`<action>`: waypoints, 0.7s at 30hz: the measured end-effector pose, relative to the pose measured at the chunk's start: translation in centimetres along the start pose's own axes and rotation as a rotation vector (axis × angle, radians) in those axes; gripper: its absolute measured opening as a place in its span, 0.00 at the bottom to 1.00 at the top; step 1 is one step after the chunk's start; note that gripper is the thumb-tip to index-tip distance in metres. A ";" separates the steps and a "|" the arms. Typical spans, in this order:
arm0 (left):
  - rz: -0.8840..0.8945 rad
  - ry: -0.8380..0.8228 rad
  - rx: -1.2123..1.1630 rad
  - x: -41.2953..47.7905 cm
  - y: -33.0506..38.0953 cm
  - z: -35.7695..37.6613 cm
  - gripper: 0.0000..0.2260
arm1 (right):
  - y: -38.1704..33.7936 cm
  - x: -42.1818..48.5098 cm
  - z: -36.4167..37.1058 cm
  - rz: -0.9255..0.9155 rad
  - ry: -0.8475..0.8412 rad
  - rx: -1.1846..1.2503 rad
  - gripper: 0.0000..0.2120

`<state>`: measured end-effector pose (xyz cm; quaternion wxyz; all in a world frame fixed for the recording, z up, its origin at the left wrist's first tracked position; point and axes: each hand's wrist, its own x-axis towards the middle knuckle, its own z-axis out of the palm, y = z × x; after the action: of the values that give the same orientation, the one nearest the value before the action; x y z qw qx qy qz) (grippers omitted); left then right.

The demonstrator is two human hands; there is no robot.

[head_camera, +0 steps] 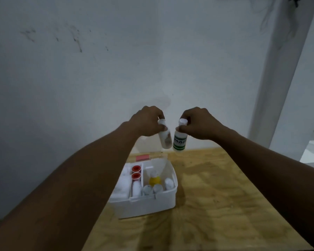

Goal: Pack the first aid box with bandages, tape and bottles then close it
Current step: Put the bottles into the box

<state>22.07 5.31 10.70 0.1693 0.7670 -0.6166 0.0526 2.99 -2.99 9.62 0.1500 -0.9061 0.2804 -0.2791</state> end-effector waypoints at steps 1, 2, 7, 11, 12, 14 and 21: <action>-0.013 0.003 -0.012 -0.8 -0.5 -0.7 0.19 | -1.1 -0.2 0.2 -0.019 -0.007 0.001 0.13; -0.027 0.002 -0.025 -1.6 -1.0 -1.2 0.19 | -2.0 -0.5 0.5 -0.031 -0.017 -0.001 0.13; -0.054 -0.033 -0.058 -4.5 -2.6 -1.5 0.18 | -3.9 -2.1 3.2 -0.039 -0.093 -0.032 0.12; -0.051 -0.065 -0.069 -5.5 -3.0 -0.1 0.18 | -3.6 -3.3 5.7 -0.023 -0.175 -0.069 0.10; -0.049 -0.078 -0.069 -5.6 -3.0 0.4 0.18 | -3.4 -3.5 6.2 -0.018 -0.196 -0.075 0.10; -0.054 -0.117 -0.074 -5.6 -3.0 1.3 0.18 | -3.1 -3.9 7.1 -0.005 -0.239 -0.084 0.10; -0.072 -0.244 -0.035 -6.1 -3.0 4.7 0.15 | -1.8 -4.7 9.4 0.025 -0.368 -0.119 0.13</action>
<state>22.93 9.99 3.91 0.1085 0.7862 -0.6056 -0.0580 6.10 2.31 0.86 0.1481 -0.9456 0.2755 -0.0898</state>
